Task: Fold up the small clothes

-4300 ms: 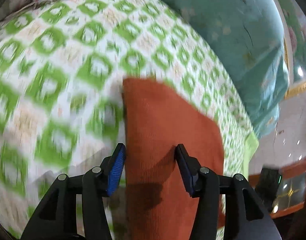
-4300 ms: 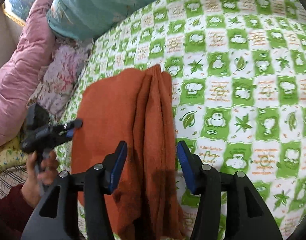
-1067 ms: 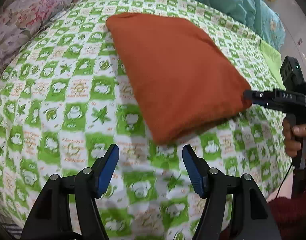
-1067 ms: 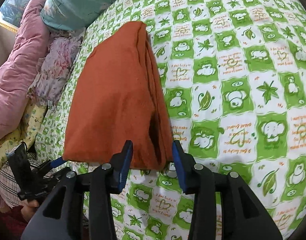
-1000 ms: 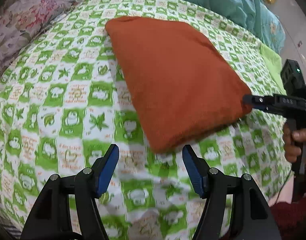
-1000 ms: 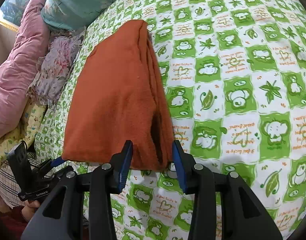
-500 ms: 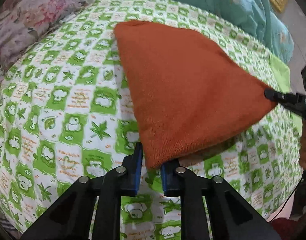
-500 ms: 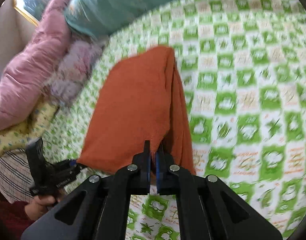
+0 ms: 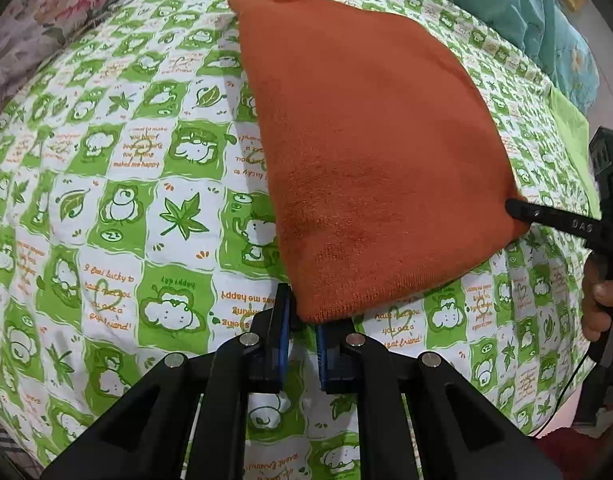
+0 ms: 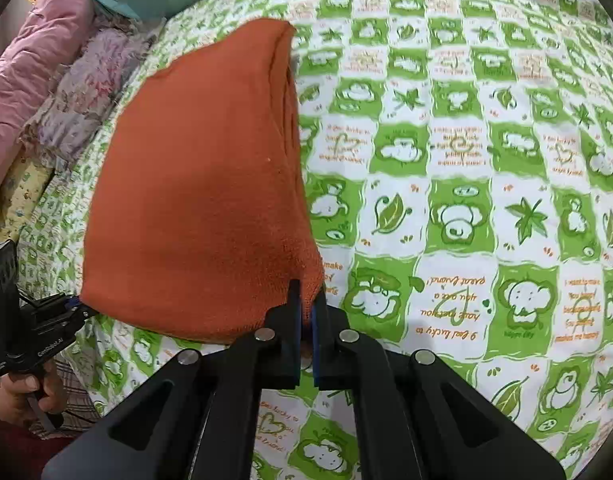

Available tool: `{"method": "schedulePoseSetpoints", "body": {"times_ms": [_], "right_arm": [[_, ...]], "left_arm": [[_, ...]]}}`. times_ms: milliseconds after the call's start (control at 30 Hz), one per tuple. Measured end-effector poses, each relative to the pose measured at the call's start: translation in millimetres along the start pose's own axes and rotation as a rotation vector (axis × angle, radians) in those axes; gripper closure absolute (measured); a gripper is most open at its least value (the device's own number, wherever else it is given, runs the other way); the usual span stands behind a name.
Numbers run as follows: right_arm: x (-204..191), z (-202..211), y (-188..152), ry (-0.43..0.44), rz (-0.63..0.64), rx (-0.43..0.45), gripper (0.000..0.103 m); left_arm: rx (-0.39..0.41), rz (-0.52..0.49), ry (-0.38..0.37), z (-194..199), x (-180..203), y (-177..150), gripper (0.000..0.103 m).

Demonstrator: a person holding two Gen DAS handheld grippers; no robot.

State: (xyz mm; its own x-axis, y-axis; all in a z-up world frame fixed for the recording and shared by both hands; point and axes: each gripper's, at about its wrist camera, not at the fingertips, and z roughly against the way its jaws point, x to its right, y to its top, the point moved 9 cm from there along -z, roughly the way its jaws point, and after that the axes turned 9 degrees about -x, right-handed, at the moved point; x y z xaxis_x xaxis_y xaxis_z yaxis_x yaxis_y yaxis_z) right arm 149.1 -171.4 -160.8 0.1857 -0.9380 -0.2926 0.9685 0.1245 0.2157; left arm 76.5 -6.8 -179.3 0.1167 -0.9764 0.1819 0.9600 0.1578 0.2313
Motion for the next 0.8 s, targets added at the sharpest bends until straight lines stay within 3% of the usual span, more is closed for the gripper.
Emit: {"method": "schedulePoseSetpoints", "body": {"times_ms": [200,333,500,633,800], "right_arm": [[1.3,0.6,-0.4,0.031,-0.064,-0.015,0.097],[9.6,12.4,-4.4,0.041,-0.113,-0.014,0.078],[11.9,35.9,0.9,0.060,-0.137,0.033,0.078],[9.2,50.9,20.6,0.106,-0.157,0.091,0.074],[-2.8,49.4,61.5,0.153,-0.153,0.124,0.070]], "left_arm": [[-0.019,0.004,-0.036,4.2,0.5,-3.4,0.089],[-0.040,0.003,-0.067,15.7,-8.9,-14.2,0.088],[-0.016,0.002,-0.090,42.5,-20.2,-20.6,0.080],[0.036,0.034,-0.119,58.8,-29.0,1.3,0.061],[0.079,0.106,-0.147,56.5,-37.8,49.8,0.060]]}}
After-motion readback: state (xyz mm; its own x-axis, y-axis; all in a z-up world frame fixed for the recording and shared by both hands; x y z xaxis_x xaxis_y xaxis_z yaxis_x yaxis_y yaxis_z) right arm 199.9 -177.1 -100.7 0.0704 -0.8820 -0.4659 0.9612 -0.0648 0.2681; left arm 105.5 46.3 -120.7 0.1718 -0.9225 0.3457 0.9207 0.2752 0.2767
